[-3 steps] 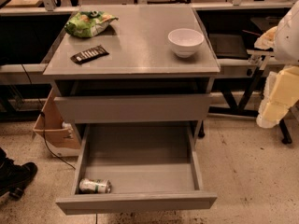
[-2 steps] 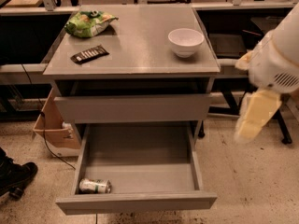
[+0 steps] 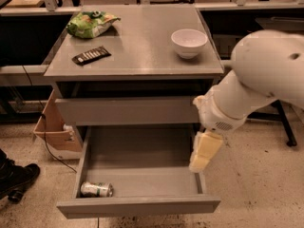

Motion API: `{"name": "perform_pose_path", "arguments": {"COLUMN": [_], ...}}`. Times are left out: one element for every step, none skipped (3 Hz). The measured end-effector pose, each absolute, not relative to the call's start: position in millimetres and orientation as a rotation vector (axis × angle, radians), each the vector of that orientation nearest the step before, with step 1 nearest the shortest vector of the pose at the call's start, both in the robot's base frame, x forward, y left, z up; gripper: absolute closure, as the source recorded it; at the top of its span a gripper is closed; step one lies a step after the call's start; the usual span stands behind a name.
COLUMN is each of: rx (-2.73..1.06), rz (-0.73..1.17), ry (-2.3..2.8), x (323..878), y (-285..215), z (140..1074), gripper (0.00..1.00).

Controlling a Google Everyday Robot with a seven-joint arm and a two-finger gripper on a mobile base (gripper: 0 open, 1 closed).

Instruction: Pick 7up can from middle drawer and place on counter

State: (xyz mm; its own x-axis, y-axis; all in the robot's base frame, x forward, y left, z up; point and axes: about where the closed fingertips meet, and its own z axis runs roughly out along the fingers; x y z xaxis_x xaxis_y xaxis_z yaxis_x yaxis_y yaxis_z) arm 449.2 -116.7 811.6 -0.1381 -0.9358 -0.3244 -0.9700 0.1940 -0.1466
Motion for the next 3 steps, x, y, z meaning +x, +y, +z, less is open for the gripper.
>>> {"name": "perform_pose_path", "arguments": {"rx": [-1.769, -1.769, -1.751], "rz": [0.124, 0.124, 0.175], "ry": [2.1, 2.1, 2.101], "x": [459.5, 459.5, 459.8], "y": [-108.0, -108.0, -93.0], "z": [805.8, 805.8, 794.5], "gripper": [0.0, 0.0, 0.0]}}
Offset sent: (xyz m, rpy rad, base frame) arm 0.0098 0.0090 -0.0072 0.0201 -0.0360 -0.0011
